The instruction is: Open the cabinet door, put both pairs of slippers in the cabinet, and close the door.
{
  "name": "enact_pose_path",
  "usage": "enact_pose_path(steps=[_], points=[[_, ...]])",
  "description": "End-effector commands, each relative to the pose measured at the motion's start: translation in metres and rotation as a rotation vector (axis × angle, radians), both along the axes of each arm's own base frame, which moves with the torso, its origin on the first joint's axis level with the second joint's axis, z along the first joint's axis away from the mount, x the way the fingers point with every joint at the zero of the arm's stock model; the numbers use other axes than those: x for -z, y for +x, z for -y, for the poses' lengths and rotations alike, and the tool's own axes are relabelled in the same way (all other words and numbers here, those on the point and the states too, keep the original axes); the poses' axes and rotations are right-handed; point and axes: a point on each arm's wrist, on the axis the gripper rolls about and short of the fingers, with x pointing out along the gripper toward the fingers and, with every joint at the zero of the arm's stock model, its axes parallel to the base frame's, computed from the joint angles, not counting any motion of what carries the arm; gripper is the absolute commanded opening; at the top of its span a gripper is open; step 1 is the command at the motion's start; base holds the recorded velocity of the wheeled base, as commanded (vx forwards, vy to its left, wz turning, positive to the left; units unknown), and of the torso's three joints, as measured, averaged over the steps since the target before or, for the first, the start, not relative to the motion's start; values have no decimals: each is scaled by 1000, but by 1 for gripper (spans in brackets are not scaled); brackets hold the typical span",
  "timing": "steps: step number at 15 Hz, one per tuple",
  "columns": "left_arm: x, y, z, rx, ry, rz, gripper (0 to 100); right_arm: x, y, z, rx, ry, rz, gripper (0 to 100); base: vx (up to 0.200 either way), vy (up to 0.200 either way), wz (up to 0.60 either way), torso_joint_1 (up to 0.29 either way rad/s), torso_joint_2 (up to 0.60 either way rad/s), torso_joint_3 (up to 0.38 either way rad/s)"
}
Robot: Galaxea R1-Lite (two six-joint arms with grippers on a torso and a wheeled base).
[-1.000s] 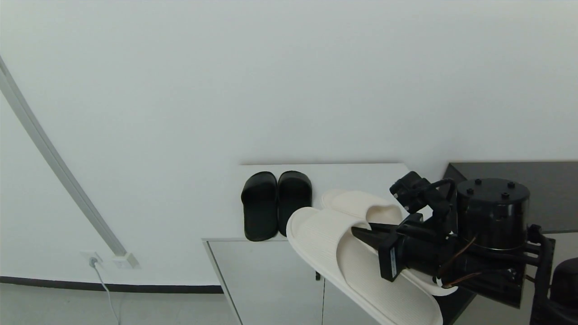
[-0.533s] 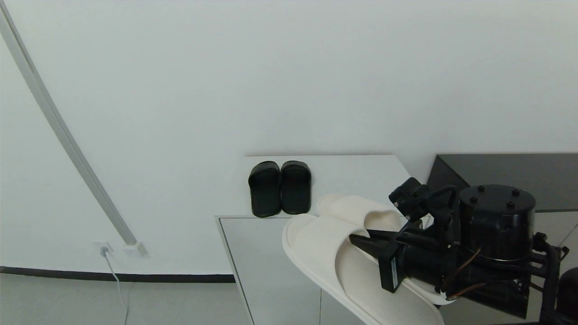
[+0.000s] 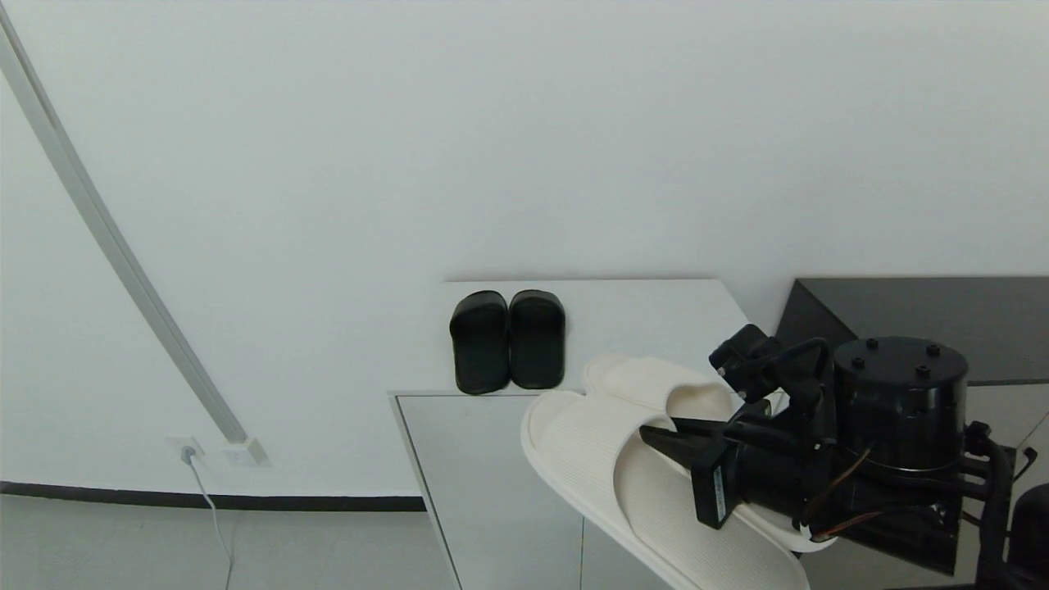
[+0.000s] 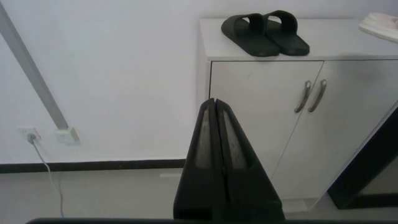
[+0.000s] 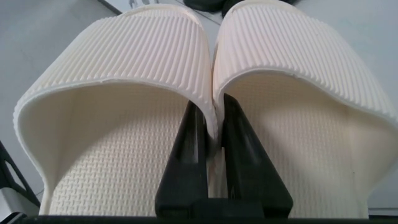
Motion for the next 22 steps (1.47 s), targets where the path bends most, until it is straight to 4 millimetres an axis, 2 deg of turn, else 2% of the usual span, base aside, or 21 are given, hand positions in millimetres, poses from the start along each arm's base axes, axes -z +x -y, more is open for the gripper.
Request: enact_pose_path(steps=[1, 11, 19, 20, 22], points=[[0, 0, 0, -1, 0, 0, 0, 2, -1, -1, -5, -6, -5, 0, 0, 0, 0, -119, 256, 139], [0, 0, 0, -1, 1, 0, 0, 7, -10, 2, -22, -6, -5, 0, 0, 0, 0, -162, 380, 205], [0, 0, 0, 1, 4, 0, 0, 9, -13, 0, -36, -13, -4, 0, 0, 0, 0, -228, 541, 312], [0, 0, 0, 1, 1, -2, 100, 9, -13, 0, -36, -13, -4, 0, 0, 0, 0, -207, 525, 320], [0, 0, 0, 1, 3, 0, 100, 11, -14, 0, -36, -18, -8, 0, 0, 0, 0, -195, 518, 320]])
